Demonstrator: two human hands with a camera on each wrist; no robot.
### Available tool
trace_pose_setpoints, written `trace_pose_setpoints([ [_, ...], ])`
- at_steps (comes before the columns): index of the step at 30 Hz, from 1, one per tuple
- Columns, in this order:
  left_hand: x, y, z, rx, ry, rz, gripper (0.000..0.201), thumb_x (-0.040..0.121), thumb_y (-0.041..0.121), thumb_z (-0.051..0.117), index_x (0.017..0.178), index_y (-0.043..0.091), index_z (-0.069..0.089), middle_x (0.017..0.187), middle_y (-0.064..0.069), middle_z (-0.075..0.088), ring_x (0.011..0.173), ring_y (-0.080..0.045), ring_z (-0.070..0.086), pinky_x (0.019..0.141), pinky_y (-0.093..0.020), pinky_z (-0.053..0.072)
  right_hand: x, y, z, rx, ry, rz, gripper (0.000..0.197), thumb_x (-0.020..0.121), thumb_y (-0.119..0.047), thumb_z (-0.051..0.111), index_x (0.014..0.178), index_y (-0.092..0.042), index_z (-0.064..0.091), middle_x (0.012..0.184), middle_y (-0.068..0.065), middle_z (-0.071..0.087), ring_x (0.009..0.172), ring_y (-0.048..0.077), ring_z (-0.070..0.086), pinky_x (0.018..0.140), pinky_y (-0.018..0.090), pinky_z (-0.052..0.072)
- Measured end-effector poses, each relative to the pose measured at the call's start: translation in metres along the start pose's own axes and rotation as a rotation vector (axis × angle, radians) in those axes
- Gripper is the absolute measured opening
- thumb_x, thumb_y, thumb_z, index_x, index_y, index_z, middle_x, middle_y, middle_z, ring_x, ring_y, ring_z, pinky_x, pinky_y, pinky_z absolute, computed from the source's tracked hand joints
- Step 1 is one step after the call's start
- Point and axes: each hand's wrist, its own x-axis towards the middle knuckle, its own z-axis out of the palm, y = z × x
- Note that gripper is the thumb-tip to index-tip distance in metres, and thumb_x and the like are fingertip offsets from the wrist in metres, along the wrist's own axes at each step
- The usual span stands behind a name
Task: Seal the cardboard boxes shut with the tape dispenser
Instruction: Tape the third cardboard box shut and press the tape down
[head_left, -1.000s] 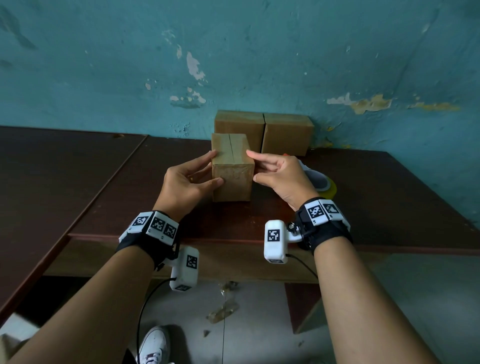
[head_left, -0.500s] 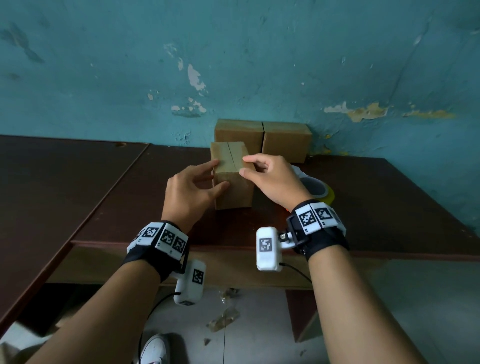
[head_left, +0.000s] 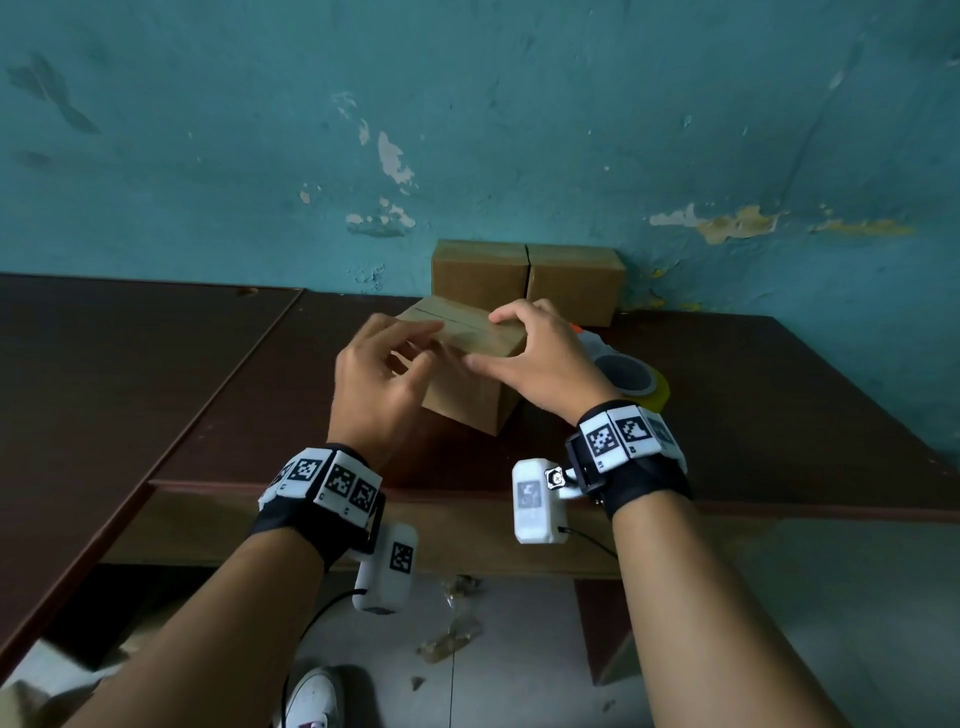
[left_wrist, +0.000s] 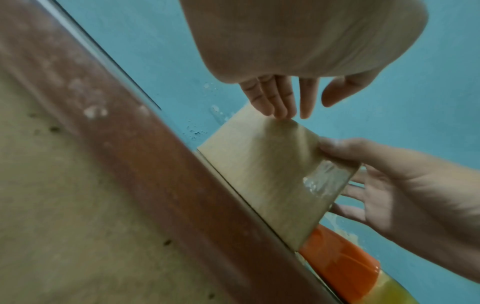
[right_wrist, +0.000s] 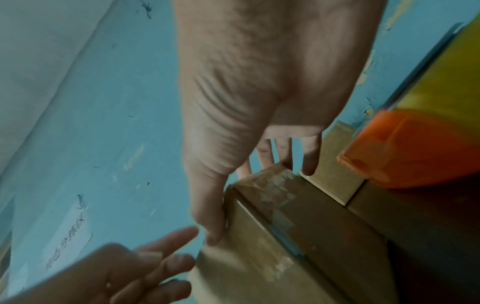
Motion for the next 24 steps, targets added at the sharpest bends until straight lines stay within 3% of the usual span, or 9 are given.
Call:
trace_pose_setpoints([
  [3,0.005,-0.006,-0.007,0.108,0.126,-0.072,0.042,0.085,0.032,0.061,0.123,0.024,0.078,0.116,0.006,0.062,0.111,-0.013,0.06,0.097,-0.044,0.054,-0.004,0.003,-0.01,0.042,-0.016,-0.011,0.061,0.083,-0.046,0.088,0.134,-0.026,0.064,0.131,-0.008,0.055,0.126,0.011,0.05,0.1,0.029,0.039],
  [6,0.008,-0.01,-0.013,0.074,0.15,-0.18,0.051,0.084,0.035,0.057,0.133,0.027,0.072,0.138,0.01,0.055,0.136,-0.013,0.047,0.116,-0.047,0.042,-0.008,0.005,-0.02,0.083,-0.055,-0.011,0.053,0.086,-0.039,0.087,0.134,-0.029,0.068,0.15,-0.009,0.055,0.141,0.01,0.045,0.105,0.025,0.03],
  [10,0.012,-0.014,-0.015,-0.032,0.015,-0.253,0.063,0.083,0.032,0.056,0.146,0.031,0.062,0.165,0.009,0.042,0.157,-0.011,0.027,0.127,-0.042,0.023,-0.007,0.006,-0.027,0.066,-0.084,-0.026,0.041,0.088,-0.026,0.085,0.127,-0.032,0.074,0.163,-0.006,0.047,0.152,0.013,0.038,0.114,0.027,0.021],
  [14,0.011,-0.014,-0.011,-0.078,-0.166,-0.282,0.065,0.081,0.034,0.059,0.146,0.027,0.061,0.17,0.007,0.034,0.161,-0.009,0.013,0.123,-0.036,0.017,-0.004,0.012,-0.026,0.045,-0.024,-0.042,0.036,0.088,-0.016,0.085,0.119,-0.033,0.077,0.143,-0.006,0.054,0.14,0.012,0.047,0.113,0.025,0.028],
  [17,0.01,-0.012,-0.01,-0.107,-0.223,-0.292,0.052,0.079,0.033,0.066,0.131,0.028,0.061,0.168,0.009,0.038,0.155,-0.009,0.026,0.123,-0.039,0.027,-0.002,0.017,-0.024,-0.004,0.034,-0.048,0.031,0.091,-0.012,0.081,0.115,-0.031,0.078,0.129,-0.006,0.052,0.125,0.011,0.051,0.106,0.023,0.035],
  [20,0.008,-0.014,-0.011,-0.117,-0.274,-0.232,0.044,0.081,0.03,0.073,0.122,0.025,0.056,0.164,0.013,0.043,0.152,-0.013,0.038,0.124,-0.049,0.034,-0.001,0.018,-0.023,-0.03,0.052,-0.041,0.031,0.096,-0.007,0.072,0.12,-0.026,0.077,0.129,-0.005,0.052,0.121,0.011,0.051,0.094,0.014,0.037],
  [21,0.007,-0.013,-0.011,-0.135,-0.283,-0.209,0.043,0.081,0.029,0.076,0.119,0.024,0.056,0.16,0.015,0.047,0.148,-0.012,0.044,0.123,-0.05,0.037,-0.001,0.018,-0.023,-0.029,0.05,-0.039,0.032,0.097,-0.007,0.07,0.122,-0.025,0.077,0.133,-0.005,0.054,0.123,0.011,0.052,0.095,0.014,0.039],
  [23,0.006,-0.013,-0.013,-0.173,-0.294,-0.167,0.042,0.079,0.027,0.079,0.114,0.019,0.058,0.148,0.019,0.059,0.139,-0.009,0.054,0.119,-0.05,0.043,-0.001,0.018,-0.023,-0.018,0.032,-0.029,0.036,0.099,-0.006,0.067,0.129,-0.024,0.075,0.146,-0.005,0.059,0.139,0.014,0.05,0.114,0.023,0.037],
  [24,0.006,-0.012,-0.013,-0.179,-0.291,-0.147,0.041,0.078,0.026,0.079,0.112,0.017,0.059,0.142,0.018,0.063,0.135,-0.01,0.058,0.117,-0.051,0.045,-0.001,0.018,-0.024,-0.005,0.017,-0.017,0.039,0.1,-0.006,0.065,0.134,-0.024,0.073,0.152,-0.005,0.058,0.148,0.014,0.044,0.122,0.027,0.03],
])
